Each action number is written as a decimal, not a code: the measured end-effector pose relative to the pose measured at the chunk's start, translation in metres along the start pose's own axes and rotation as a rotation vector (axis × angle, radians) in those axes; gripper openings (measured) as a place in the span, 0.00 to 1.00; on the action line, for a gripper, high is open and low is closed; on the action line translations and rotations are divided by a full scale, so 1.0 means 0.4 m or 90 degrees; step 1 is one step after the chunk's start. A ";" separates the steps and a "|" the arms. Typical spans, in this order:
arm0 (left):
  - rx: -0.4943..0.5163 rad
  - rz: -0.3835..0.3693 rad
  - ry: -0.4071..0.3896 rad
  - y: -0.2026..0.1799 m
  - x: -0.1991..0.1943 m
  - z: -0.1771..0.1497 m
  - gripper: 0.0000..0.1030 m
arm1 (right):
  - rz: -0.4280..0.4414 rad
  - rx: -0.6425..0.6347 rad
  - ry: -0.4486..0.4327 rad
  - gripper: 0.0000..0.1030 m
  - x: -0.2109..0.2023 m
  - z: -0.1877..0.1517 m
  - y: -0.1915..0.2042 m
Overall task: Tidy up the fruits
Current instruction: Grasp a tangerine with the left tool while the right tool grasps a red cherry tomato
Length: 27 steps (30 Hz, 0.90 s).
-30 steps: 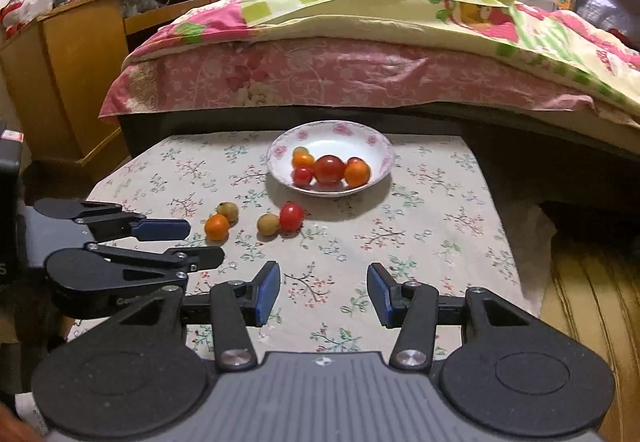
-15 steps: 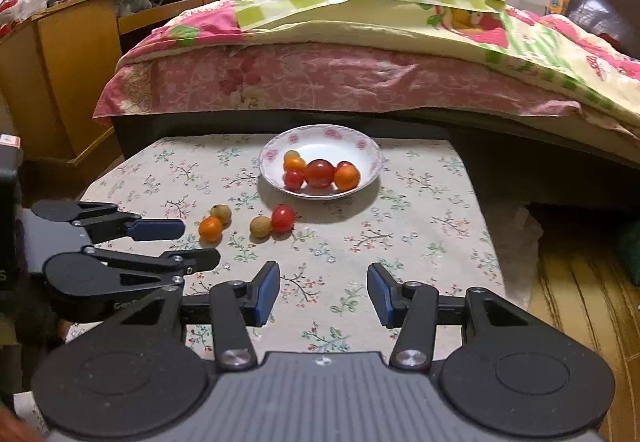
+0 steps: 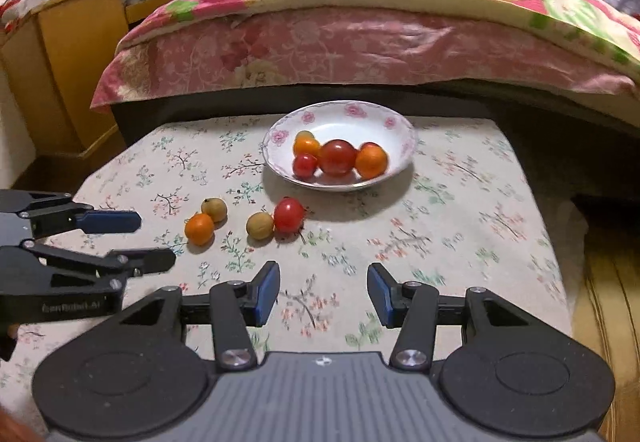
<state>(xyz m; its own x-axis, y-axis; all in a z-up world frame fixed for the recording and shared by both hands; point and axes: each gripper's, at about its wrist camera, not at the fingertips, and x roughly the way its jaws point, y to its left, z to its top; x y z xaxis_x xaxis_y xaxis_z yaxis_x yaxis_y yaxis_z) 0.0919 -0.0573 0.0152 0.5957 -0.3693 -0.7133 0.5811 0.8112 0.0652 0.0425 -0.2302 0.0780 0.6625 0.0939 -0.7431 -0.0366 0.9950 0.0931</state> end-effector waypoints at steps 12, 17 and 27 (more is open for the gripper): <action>-0.018 0.015 -0.011 0.016 0.098 0.014 0.48 | 0.049 -0.017 0.013 0.46 0.200 0.070 0.002; -0.004 0.033 -0.017 0.013 0.097 0.007 0.47 | 0.051 -0.027 0.022 0.46 0.241 0.074 -0.005; -0.019 0.036 0.011 0.018 0.124 -0.008 0.48 | 0.064 -0.032 0.026 0.46 0.270 0.077 0.000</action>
<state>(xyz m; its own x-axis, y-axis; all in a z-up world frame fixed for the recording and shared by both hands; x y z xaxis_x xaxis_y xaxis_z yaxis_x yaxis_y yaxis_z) 0.1238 -0.0685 -0.0220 0.6172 -0.3147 -0.7211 0.5299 0.8438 0.0854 0.1373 -0.2211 0.0183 0.6226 0.1929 -0.7584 -0.1391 0.9810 0.1354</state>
